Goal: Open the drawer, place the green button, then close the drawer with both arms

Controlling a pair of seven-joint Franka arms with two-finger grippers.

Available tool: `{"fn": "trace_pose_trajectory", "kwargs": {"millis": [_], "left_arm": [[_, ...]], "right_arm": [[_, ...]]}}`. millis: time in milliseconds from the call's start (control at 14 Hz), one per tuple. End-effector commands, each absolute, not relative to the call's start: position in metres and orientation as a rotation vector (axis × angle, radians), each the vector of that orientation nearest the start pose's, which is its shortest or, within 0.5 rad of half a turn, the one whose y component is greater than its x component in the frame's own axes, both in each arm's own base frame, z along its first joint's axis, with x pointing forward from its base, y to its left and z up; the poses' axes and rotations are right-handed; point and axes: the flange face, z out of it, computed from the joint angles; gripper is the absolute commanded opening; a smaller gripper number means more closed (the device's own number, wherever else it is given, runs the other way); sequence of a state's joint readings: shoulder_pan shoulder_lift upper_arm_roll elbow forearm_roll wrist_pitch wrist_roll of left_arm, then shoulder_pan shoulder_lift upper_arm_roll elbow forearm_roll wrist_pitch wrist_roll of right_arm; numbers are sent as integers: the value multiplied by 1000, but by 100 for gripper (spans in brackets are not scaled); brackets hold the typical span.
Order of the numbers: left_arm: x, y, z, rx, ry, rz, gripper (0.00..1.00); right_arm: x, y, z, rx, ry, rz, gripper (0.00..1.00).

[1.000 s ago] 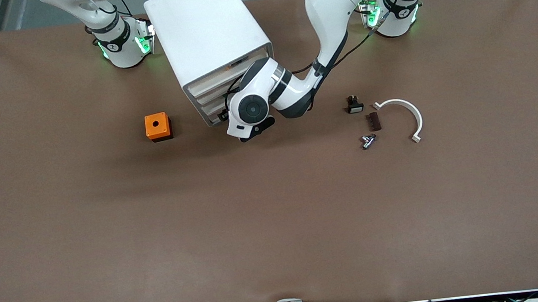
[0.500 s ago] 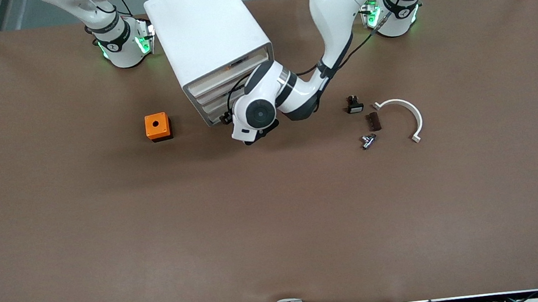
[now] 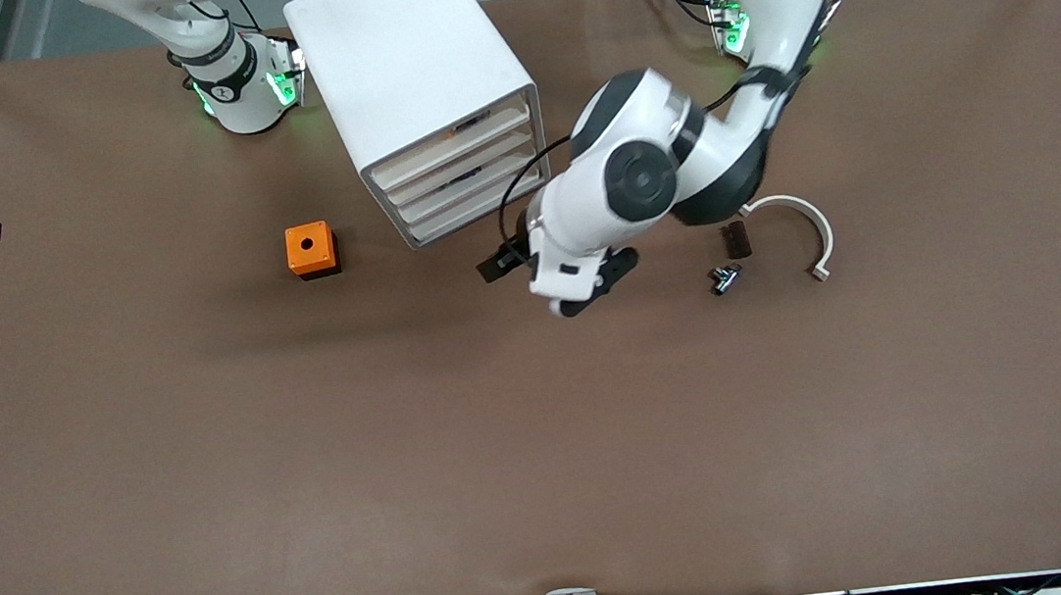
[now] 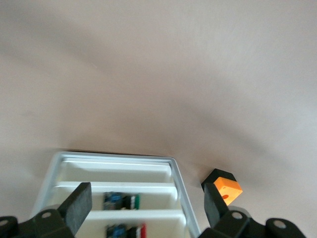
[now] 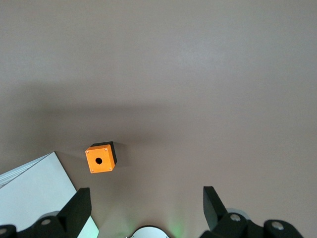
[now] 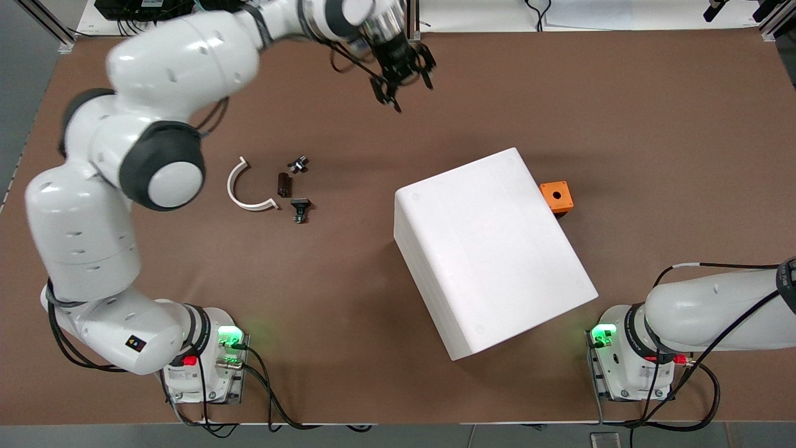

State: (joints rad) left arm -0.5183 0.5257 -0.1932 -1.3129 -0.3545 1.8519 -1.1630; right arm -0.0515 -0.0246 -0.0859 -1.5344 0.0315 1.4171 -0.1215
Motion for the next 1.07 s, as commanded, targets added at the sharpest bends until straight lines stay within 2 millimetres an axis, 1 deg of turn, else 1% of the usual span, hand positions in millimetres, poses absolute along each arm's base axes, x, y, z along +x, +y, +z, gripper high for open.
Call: {"fn": "trace_pose_trajectory", "kwargs": {"millis": [0,71,143,214,286,357,429,500,643,714,857,929,1000], "left_arm": [[535,-392,539,-3278,-806,465,100],[534,-362,565,-3291,-735,452,100],[533,-335,584,-3297,-672,449,100],[534,-303,601,-3305,-608,446,100],[537,-272,613,-3316,-546,441,100],[540,-244,620,-3325,-493,439,100],[543,-213,626,-3318,-408,419,100],[544,-187,629,-3299,-311,385,100],[551,-141,628,-3258,-211,364,100],[553,-121,627,-3243,-182,356,100],[552,-89,627,-3213,-131,344,100],[551,-78,626,-3189,-123,335,100],[551,-73,621,-3160,-116,338,100]], "right_arm": [[510,-64,646,-3110,19,101,100],[511,-65,646,-3112,21,96,100],[511,-66,647,-3126,21,90,100],[511,-67,647,-3137,22,90,100],[511,-68,649,-3139,25,83,100],[511,-68,649,-3140,25,80,100],[511,-68,650,-3141,25,68,100],[511,-69,650,-3140,25,68,100],[511,-71,650,-3140,27,66,100],[511,-71,651,-3140,27,64,100],[511,-70,650,-3140,22,66,100],[512,-71,650,-3141,22,66,100],[512,-73,648,-3140,30,68,100]]}}
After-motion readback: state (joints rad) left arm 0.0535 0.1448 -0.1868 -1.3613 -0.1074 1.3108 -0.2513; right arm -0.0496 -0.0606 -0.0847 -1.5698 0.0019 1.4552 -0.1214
